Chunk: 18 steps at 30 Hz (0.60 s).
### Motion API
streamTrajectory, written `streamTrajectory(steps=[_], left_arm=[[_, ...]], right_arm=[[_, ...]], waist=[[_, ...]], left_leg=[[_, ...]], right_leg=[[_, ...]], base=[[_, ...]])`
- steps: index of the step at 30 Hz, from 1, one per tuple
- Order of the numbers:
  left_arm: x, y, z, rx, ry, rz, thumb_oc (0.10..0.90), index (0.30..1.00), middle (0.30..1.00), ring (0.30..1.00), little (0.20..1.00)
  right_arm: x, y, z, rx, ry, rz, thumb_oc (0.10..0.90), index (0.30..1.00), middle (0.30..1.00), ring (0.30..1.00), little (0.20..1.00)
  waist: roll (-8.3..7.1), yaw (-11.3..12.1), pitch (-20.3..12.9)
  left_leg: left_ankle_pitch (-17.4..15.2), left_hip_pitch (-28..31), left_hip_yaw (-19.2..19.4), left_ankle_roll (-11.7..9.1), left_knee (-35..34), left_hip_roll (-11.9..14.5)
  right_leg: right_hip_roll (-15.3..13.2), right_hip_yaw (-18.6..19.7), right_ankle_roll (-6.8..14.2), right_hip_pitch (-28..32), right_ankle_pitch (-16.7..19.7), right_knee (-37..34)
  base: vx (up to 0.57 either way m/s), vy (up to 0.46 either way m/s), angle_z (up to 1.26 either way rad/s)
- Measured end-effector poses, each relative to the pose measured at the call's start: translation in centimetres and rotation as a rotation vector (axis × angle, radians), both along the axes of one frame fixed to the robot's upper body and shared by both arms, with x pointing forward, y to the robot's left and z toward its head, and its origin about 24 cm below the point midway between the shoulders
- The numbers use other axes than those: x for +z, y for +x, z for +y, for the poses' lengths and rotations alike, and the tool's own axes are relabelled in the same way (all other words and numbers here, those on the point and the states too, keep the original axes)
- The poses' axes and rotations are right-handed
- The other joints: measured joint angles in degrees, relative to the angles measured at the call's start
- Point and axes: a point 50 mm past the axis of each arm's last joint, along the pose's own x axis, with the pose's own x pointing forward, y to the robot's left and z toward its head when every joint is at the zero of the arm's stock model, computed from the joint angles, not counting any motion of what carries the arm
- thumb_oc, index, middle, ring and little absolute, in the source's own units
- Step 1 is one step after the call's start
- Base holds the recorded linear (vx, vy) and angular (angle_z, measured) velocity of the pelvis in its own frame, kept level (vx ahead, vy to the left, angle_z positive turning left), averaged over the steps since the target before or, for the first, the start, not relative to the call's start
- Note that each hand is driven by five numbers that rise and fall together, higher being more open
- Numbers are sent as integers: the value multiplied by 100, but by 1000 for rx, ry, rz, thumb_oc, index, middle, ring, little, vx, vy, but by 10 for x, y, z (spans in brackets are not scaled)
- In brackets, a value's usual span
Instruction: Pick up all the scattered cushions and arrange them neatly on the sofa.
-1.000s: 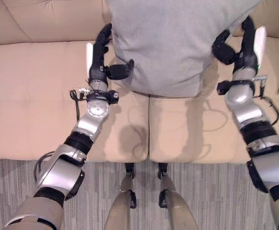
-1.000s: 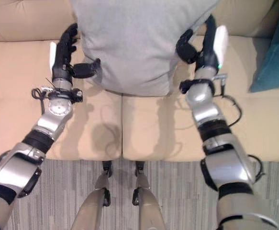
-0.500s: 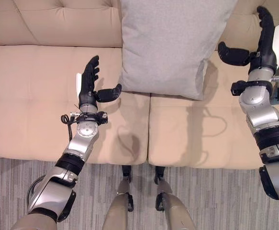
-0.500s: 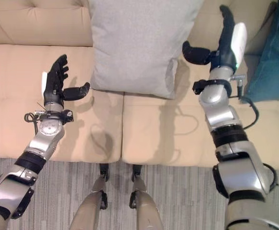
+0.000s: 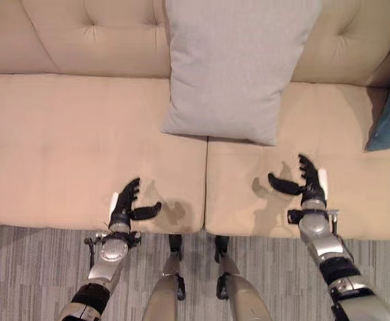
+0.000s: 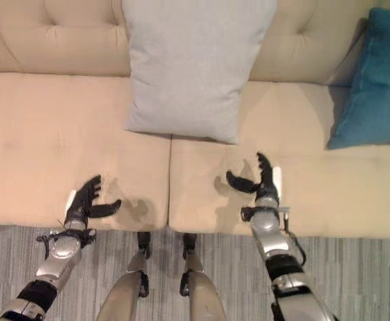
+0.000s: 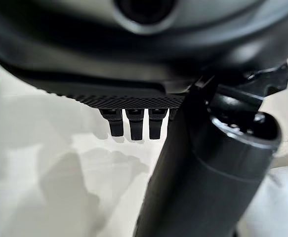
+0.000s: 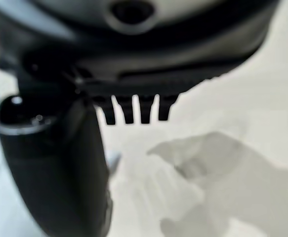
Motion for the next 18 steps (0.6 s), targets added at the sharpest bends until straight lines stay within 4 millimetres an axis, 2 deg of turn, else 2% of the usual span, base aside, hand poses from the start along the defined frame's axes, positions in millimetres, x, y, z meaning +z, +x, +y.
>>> streamTrajectory(steps=[1, 3, 6, 8, 9, 10, 14, 15, 18], left_arm=[[-11, -14, 5, 10, 17, 58, 800, 900, 900, 900, 900], [-34, -45, 18, 32, 53, 189, 800, 900, 900, 900, 900], [-70, -102, 31, 115, 65, 438, 800, 900, 900, 900, 900], [-82, -131, 34, 139, 81, 561, 800, 900, 900, 900, 900], [-89, -155, 37, 144, 95, 650, 800, 900, 900, 900, 900], [-92, -164, 37, 142, 94, 682, 800, 900, 900, 900, 900], [-97, -175, 30, 114, 92, 725, 800, 900, 900, 900, 900], [-98, -175, 27, 102, 91, 726, 800, 900, 900, 900, 900], [-96, -166, 25, 82, 96, 702, 800, 900, 900, 900, 900]], right_arm=[[-11, -11, -2, 9, -18, 48, 800, 900, 900, 900, 900], [-32, -32, -8, 24, -64, 149, 800, 900, 900, 900, 900], [-66, -72, -19, 13, -91, 336, 800, 900, 900, 900, 900], [-86, -97, -22, 7, -89, 452, 800, 900, 900, 900, 900], [-103, -122, -21, 3, -79, 554, 800, 900, 900, 900, 900], [-111, -134, -20, 0, -67, 602, 800, 900, 900, 900, 900], [-130, -164, -11, -6, -28, 727, 800, 900, 900, 900, 900], [-135, -175, -10, -1, -21, 774, 800, 900, 900, 900, 900], [-140, -184, -8, -1, -14, 816, 800, 900, 900, 900, 900]], waist=[[-8, -9, -18], [-16, -9, -117], [-49, -28, -436], [-118, -76, -487], [-199, -88, -632], [-230, -92, -673], [-255, -84, -861], [-226, -83, -998], [-165, -78, -1166]], left_leg=[[-105, 189, -2, -88, -2, 5], [-306, 488, 0, -146, -7, 32], [-366, 742, 3, -47, -6, 43], [-360, 976, 4, -13, -4, 38], [-395, 1111, 6, 0, -4, 42], [-400, 1177, 6, 7, -3, 45], [-494, 1405, 8, 24, -26, 47], [-513, 1471, 8, 24, -34, 47], [-549, 1441, -3, 74, -34, 89]], right_leg=[[0, -1, 25, 189, -142, -2], [29, 0, -102, 489, -224, -2], [40, -14, -123, 738, -273, -2], [38, -19, -154, 980, -302, -4], [43, -34, -151, 1116, -347, -7], [46, -35, -148, 1186, -362, -20], [51, -3, -141, 1407, -421, -42], [52, 11, -152, 1470, -425, -42], [93, 21, -193, 1500, -429, -4]], base=[[141, -18, 7], [80, -24, 1], [51, -23, -2], [45, -35, 3], [23, -35, 5], [13, -35, 3], [5, -64, -2], [-41, -124, -3], [-48, -78, 2]])
